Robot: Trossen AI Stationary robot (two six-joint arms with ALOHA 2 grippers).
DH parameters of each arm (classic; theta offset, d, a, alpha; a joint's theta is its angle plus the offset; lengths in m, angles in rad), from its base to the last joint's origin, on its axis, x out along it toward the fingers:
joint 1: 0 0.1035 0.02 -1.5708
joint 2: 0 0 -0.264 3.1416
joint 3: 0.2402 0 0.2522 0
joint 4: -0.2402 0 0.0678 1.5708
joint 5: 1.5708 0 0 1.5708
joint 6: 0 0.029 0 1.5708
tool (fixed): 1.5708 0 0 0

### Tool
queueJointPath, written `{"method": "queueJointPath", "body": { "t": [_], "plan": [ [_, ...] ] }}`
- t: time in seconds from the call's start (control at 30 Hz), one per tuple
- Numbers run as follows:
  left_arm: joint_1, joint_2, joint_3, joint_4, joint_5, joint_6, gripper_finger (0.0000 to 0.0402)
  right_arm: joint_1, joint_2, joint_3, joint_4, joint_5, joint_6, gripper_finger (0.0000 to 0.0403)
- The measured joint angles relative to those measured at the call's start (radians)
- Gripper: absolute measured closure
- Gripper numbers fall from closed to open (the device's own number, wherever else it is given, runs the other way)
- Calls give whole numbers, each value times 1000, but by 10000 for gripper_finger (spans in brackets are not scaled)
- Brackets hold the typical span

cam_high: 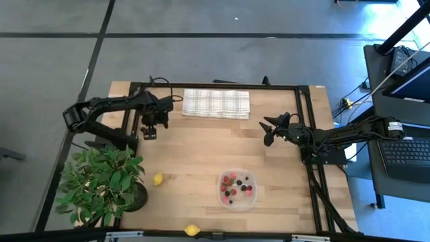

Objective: Pick and placing Produce into tupperware
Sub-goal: Put the dark purple cherry into the transparent bin

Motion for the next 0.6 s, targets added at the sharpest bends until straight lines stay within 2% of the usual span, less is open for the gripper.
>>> {"method": "queueJointPath", "body": {
  "t": [0.27, 0.6],
  "plan": [
    [0, 76, -28, 47, -18, -13, 130, 0, 0, 0, 1, 0, -4, 221],
    [0, 84, -29, 51, -25, -19, 131, 0, 0, 0, 1, 0, -21, 221]
  ]
}}
